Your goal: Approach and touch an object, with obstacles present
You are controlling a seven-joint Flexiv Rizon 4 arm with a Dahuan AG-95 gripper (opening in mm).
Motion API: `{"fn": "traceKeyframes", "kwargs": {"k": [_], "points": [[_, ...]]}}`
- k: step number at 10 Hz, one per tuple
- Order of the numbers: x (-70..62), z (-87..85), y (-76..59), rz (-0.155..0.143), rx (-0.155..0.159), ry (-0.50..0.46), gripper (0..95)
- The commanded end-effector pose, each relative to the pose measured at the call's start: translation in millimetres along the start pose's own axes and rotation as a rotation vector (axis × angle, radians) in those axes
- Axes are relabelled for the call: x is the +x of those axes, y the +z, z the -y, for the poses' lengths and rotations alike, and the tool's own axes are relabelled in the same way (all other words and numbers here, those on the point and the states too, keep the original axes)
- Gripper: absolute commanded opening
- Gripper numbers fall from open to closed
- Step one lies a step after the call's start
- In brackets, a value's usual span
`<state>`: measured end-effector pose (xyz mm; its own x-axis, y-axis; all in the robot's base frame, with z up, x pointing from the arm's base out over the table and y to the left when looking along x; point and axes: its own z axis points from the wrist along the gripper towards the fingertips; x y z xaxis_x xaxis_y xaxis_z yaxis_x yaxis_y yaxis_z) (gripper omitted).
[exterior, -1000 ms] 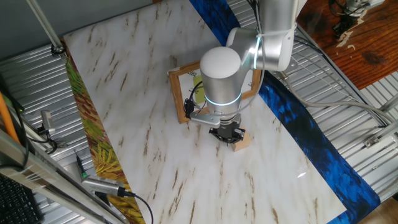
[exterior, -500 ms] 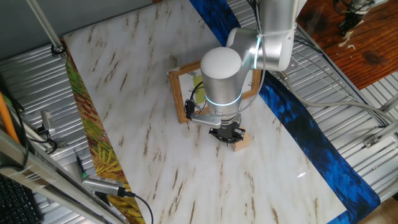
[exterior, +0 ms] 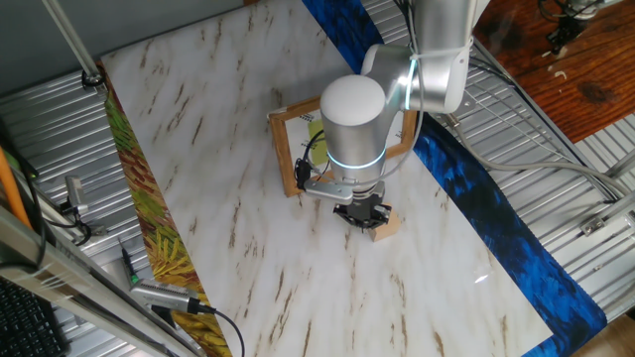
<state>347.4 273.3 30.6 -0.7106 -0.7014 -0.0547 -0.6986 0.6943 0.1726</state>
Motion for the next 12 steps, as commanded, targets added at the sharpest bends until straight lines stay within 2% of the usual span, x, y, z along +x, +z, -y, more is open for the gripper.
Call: {"fn": "traceKeyframes", "kwargs": {"k": [1, 3, 5, 6, 7, 8, 9, 11, 12], "points": [[-0.3, 0.7, 0.1, 0.001, 0.001, -0.003, 0.0], [-10.6, 10.4, -5.5, -0.011, 0.012, -0.033, 0.0], [-32.0, 36.1, -18.1, -0.020, 0.019, -0.061, 0.0], [-36.0, 42.9, -20.9, -0.019, 0.018, -0.067, 0.0], [-46.1, 61.0, -27.8, -0.022, 0.017, -0.080, 0.0], [-60.5, 86.8, -36.5, -0.033, 0.018, -0.108, 0.0], [-64.7, 96.0, -39.0, -0.036, 0.017, -0.117, 0.0], [-80.3, 139.4, -48.7, -0.054, 0.034, -0.193, 0.0], [-82.5, 150.1, -52.5, -0.055, 0.035, -0.203, 0.0]]}}
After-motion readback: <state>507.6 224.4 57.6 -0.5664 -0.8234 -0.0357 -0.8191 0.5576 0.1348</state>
